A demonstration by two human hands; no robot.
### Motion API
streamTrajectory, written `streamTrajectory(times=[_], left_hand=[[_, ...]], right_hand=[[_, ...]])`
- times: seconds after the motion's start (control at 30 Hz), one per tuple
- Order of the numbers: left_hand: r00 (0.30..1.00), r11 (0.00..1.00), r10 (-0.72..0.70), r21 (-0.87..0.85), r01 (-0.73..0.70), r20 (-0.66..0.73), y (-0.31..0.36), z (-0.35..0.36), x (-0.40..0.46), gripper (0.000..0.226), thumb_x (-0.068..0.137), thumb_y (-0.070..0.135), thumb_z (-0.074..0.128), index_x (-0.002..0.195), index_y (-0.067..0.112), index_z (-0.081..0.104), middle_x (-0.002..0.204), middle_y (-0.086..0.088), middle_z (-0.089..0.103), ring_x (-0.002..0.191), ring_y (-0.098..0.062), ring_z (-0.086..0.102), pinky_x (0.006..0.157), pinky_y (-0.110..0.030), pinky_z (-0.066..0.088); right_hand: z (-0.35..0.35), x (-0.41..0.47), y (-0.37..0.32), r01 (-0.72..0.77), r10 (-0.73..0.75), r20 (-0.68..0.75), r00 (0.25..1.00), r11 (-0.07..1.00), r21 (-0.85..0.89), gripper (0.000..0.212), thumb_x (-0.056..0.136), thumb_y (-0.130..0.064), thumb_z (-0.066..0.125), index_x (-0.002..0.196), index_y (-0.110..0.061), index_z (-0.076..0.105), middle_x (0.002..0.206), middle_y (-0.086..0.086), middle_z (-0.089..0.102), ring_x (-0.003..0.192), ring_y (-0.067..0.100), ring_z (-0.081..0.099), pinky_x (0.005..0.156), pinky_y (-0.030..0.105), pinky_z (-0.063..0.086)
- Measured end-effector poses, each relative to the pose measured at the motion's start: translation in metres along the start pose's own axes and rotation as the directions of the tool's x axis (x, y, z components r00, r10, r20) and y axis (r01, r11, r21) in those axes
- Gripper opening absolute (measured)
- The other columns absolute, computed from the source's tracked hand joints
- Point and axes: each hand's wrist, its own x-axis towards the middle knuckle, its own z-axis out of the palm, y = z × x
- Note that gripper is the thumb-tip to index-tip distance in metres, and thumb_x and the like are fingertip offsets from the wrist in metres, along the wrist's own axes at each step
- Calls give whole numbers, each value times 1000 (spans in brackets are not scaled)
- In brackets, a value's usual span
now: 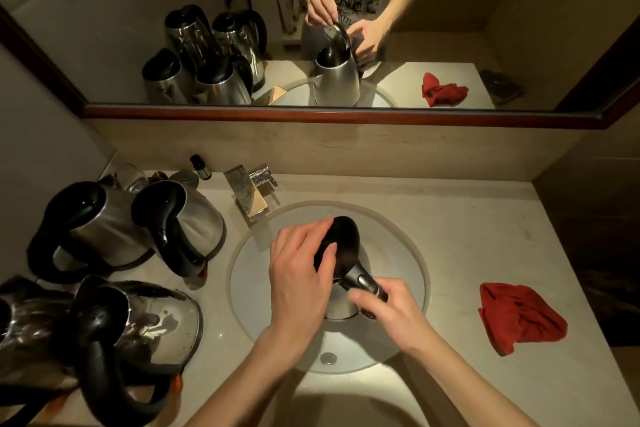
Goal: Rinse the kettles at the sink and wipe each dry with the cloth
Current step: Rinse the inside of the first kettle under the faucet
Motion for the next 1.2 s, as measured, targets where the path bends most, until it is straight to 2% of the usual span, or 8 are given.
streamTrajectory(times=[0.2, 0.37, 0.53, 0.67, 0.77, 0.9, 1.03, 1.2], left_hand=[[997, 997, -61, 41, 59, 50, -41, 2, 1, 28, 88, 17, 65, 115, 16, 73, 102, 6, 72, 95, -10, 57, 83, -21, 42], [979, 998, -51, 40, 43, 197, -76, -3, 42, 21, 95, 18, 61, 111, 17, 74, 102, 4, 74, 94, -11, 63, 83, -22, 43], [944, 952, 8, 286, -108, 330, -142, 13, 135, 15, 96, 20, 63, 103, 15, 75, 100, -1, 74, 99, -24, 65, 86, -38, 45], [841, 871, -9, 418, -259, 540, -184, 29, 175, 27, 97, 27, 61, 121, 16, 68, 122, -3, 68, 117, -27, 58, 97, -43, 41], [720, 880, -8, 347, -325, 694, -195, 41, 191, 32, 98, 35, 60, 122, 16, 68, 126, -2, 67, 119, -25, 58, 99, -40, 40], [639, 935, -71, 274, -224, 766, -200, 39, 205, 34, 90, 40, 70, 113, 16, 73, 114, -1, 73, 104, -20, 66, 88, -32, 47], [620, 949, -54, 234, -213, 783, -205, 29, 207, 26, 91, 29, 71, 111, 12, 73, 113, -3, 72, 105, -21, 65, 90, -34, 49], [634, 957, -34, 207, -201, 773, -208, 28, 203, 26, 94, 27, 68, 116, 14, 72, 118, -1, 71, 109, -19, 64, 93, -32, 48]], right_hand=[[20, 39, 15, -224, 226, -18, 974, 952, -209, 59, 75, -30, 86, 51, -24, 32, 48, -12, 33, 47, 11, 31, 49, 26, 25], [32, 72, 21, -304, 289, -97, 952, 923, -235, 45, 72, -32, 88, 51, -20, 50, 48, -9, 48, 45, 9, 43, 46, 23, 30], [52, 104, 23, -326, 327, -39, 944, 914, -243, 33, 75, -28, 87, 60, -17, 60, 55, -7, 53, 45, 5, 46, 44, 17, 33], [60, 121, 27, -349, 353, -13, 935, 917, -194, 35, 68, -16, 81, 53, -17, 49, 46, -10, 40, 43, 7, 37, 46, 21, 30], [60, 130, 31, -332, 337, -6, 941, 924, -189, 22, 57, -15, 67, 56, -16, 45, 52, -3, 35, 51, 14, 29, 52, 28, 23], [63, 139, 42, -283, 288, -20, 957, 922, -264, 35, 74, -4, 71, 58, -15, 43, 56, -2, 34, 54, 13, 25, 52, 30, 21], [67, 143, 47, -259, 268, -7, 963, 925, -277, 25, 76, -5, 73, 67, 2, 51, 60, 0, 37, 56, 14, 28, 54, 31, 24], [76, 146, 46, -243, 248, -18, 969, 931, -271, 20, 77, -8, 73, 76, 5, 57, 63, 0, 40, 57, 13, 31, 56, 31, 27]])
